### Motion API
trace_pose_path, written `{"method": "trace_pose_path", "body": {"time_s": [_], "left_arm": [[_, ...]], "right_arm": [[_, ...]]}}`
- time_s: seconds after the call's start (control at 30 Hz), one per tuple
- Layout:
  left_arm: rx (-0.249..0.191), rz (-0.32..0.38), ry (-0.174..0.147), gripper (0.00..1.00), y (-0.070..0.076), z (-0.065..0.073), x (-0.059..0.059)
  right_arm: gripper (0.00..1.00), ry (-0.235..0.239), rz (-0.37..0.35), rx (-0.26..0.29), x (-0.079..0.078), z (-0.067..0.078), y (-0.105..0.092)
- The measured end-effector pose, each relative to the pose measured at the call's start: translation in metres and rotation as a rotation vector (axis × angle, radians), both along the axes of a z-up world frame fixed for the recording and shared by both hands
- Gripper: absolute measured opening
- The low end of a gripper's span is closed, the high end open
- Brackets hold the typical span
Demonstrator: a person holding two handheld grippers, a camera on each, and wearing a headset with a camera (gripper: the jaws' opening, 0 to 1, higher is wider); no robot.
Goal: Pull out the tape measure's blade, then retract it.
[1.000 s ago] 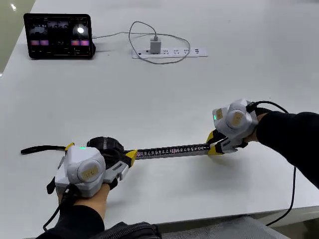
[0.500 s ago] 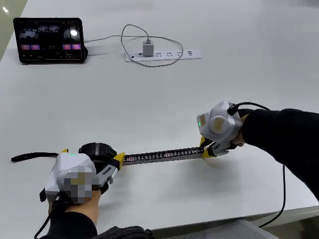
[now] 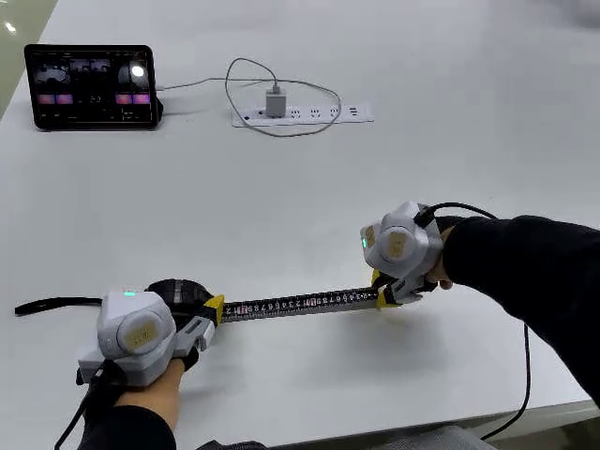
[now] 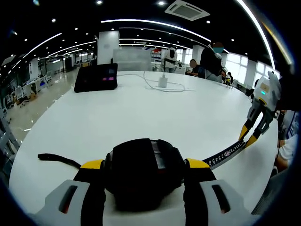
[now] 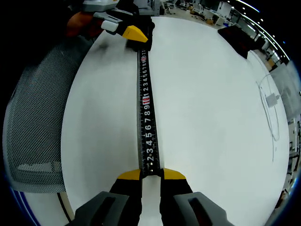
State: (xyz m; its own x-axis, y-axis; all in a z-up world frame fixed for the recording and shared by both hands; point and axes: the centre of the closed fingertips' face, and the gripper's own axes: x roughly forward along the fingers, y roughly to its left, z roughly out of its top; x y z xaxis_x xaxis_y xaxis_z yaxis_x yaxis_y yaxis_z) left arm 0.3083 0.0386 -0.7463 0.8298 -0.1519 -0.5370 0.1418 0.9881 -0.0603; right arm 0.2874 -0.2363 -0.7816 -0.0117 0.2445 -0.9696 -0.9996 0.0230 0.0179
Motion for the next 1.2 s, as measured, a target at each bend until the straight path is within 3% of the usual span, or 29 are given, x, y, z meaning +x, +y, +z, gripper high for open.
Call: {"method": "trace_pose_path", "body": {"time_s": [0.53,0.67,0.77,0.87,1.1,1.2], "left_arm": [[-0.004,-0.002,0.027,0.62,0.0002,-0.002,-0.0001],[-0.026,0.006,0.052,0.63,0.0,-0.0032,0.0005],[-0.016,0.012,0.081,0.64,-0.0015,-0.003,0.0007],[-0.002,0.012,0.073,0.64,-0.0017,-0.0027,0.0002],[-0.014,0.014,0.082,0.64,-0.0004,-0.0031,-0.0003],[-0.011,0.004,0.07,0.63,-0.0004,-0.003,-0.0003]], "right_arm": [[0.1,0.006,-0.008,0.004,0.0014,-0.0016,-0.0008],[0.1,0.006,-0.014,0.012,0.0015,-0.0016,-0.0009],[0.1,0.008,-0.013,0.009,0.0015,-0.0016,-0.0008],[0.1,0.011,-0.012,0.007,0.0014,-0.0017,-0.0011],[0.1,0.018,-0.018,-0.002,0.0023,-0.0014,-0.0013],[0.11,0.024,-0.019,-0.001,0.0027,-0.0014,-0.001]]}}
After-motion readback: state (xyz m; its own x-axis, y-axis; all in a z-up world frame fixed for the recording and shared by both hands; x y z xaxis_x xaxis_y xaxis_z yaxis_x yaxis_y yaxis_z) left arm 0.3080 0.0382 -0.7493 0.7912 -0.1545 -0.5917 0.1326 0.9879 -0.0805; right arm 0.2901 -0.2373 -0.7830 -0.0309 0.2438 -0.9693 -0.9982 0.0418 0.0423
